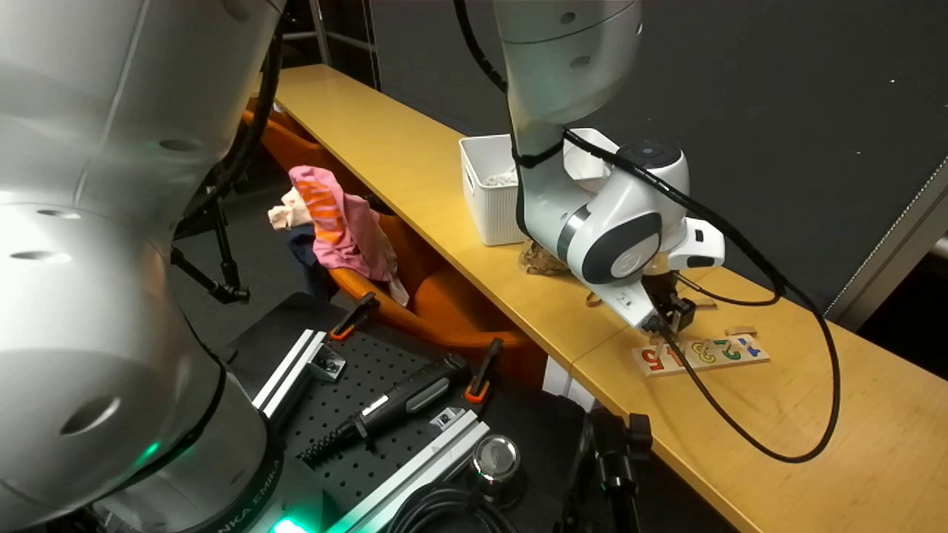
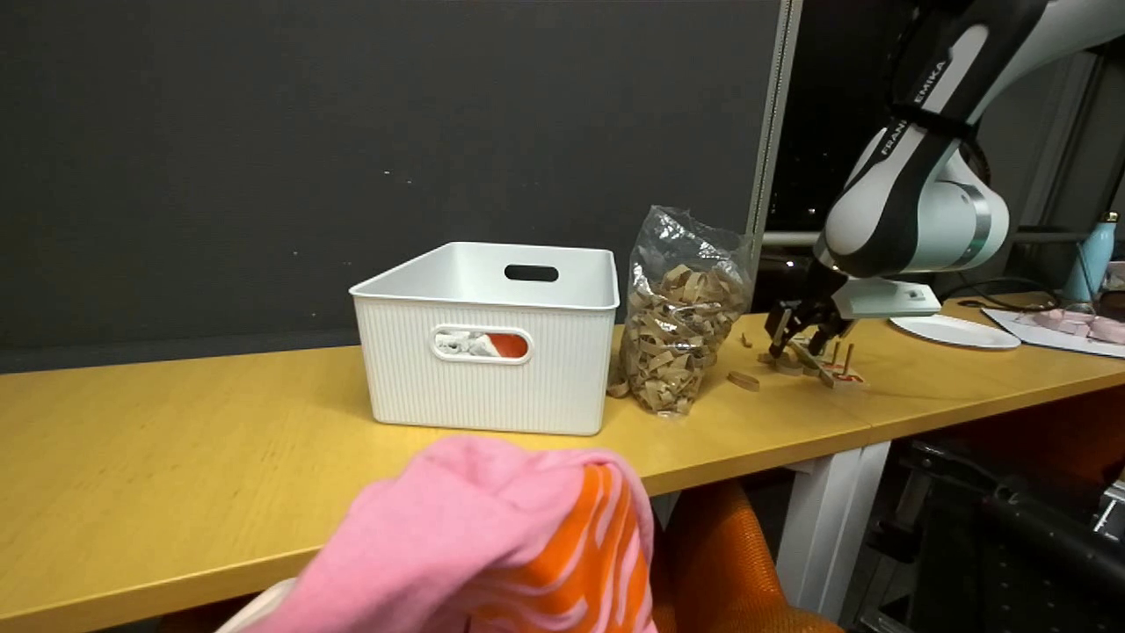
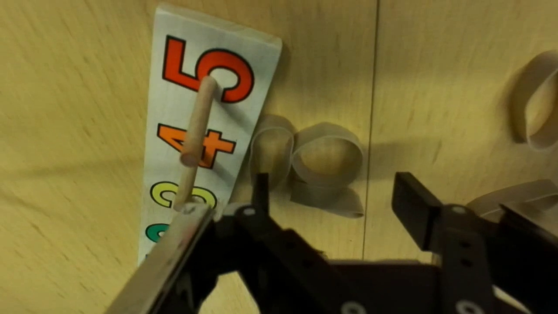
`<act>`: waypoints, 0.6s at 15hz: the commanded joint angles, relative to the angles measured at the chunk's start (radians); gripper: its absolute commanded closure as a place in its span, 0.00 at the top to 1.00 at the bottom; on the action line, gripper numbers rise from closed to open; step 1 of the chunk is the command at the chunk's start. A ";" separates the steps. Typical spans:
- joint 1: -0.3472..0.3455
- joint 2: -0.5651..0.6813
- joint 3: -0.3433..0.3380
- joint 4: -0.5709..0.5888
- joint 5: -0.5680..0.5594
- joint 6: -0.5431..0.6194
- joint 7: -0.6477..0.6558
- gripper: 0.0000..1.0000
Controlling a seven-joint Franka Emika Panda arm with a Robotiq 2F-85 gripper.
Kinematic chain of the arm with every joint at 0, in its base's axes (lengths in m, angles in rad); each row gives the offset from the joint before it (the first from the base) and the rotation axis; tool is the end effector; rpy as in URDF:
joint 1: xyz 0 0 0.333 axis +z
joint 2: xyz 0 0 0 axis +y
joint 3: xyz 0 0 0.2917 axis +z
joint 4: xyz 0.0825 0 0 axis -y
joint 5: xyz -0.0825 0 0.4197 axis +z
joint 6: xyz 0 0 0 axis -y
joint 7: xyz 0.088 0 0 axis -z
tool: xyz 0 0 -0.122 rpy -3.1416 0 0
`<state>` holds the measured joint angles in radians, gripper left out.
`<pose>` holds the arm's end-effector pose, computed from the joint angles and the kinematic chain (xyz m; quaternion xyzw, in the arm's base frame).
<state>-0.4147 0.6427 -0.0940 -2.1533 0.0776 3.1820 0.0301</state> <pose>0.5089 -0.2963 0.0722 0.9388 -0.2839 0.1837 0.0652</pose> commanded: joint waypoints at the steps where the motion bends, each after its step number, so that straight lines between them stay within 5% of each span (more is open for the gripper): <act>1: -0.023 0.026 0.020 0.055 0.008 -0.054 -0.013 1.00; 9: -0.026 0.072 0.022 0.138 0.023 -0.134 -0.019 1.00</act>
<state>-0.4192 0.6930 -0.0935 -2.0614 0.0818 3.0826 0.0301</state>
